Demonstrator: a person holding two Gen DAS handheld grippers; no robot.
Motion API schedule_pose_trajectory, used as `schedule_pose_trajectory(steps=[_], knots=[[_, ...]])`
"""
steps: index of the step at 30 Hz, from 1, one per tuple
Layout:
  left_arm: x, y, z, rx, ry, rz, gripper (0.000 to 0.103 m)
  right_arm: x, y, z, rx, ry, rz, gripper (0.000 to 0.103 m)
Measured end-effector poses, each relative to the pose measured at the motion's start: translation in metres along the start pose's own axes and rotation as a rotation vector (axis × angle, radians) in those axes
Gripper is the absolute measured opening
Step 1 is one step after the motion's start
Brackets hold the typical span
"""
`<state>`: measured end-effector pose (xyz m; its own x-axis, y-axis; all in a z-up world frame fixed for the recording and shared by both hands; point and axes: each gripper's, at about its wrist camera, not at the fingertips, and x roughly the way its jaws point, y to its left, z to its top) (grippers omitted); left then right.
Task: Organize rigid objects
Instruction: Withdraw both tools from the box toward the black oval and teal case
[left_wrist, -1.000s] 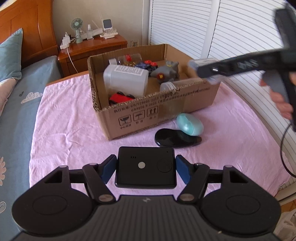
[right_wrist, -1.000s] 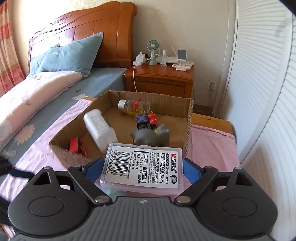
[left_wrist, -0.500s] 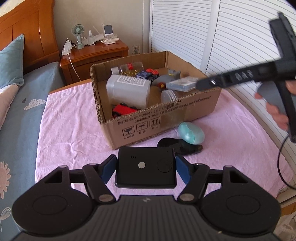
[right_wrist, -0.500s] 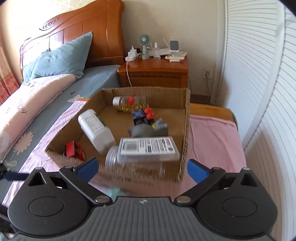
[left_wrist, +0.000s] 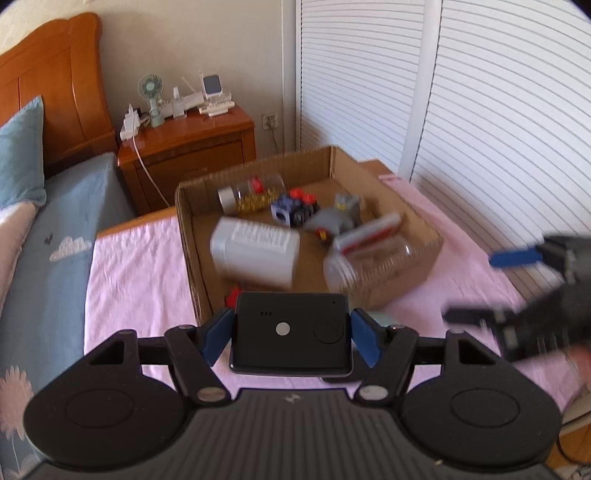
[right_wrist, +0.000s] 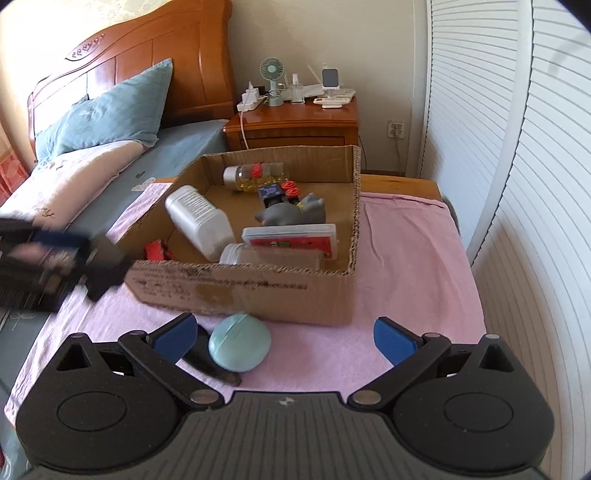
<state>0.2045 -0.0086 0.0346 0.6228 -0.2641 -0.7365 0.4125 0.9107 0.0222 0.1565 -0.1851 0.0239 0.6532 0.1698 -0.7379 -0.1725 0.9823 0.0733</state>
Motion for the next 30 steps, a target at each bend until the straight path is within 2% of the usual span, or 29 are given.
schedule_pose_trajectory(steps=[7, 12, 21, 23, 24, 25, 30], knots=[[0.037, 0.012, 0.051, -0.016, 0.001, 0.026, 0.069, -0.006, 0.004, -0.009, 0.014, -0.003, 0.016, 0.103], [0.076, 0.022, 0.08, -0.026, 0.033, 0.066, 0.069, -0.007, 0.005, -0.013, 0.027, 0.005, 0.011, 0.103], [0.123, 0.034, 0.094, -0.054, 0.087, 0.118, 0.069, -0.011, -0.002, -0.018, 0.055, 0.011, -0.025, 0.103], [0.125, 0.037, 0.095, -0.074, 0.085, 0.12, 0.077, -0.011, -0.003, -0.019, 0.058, 0.014, -0.029, 0.103], [0.125, 0.038, 0.096, -0.085, 0.086, 0.118, 0.09, -0.012, -0.003, -0.019, 0.058, 0.014, -0.028, 0.103], [0.123, 0.038, 0.096, -0.093, 0.078, 0.117, 0.096, -0.012, -0.003, -0.019, 0.057, 0.014, -0.026, 0.103], [0.106, 0.037, 0.092, -0.096, 0.055, 0.127, 0.096, -0.013, -0.002, -0.019, 0.055, 0.012, -0.023, 0.103]])
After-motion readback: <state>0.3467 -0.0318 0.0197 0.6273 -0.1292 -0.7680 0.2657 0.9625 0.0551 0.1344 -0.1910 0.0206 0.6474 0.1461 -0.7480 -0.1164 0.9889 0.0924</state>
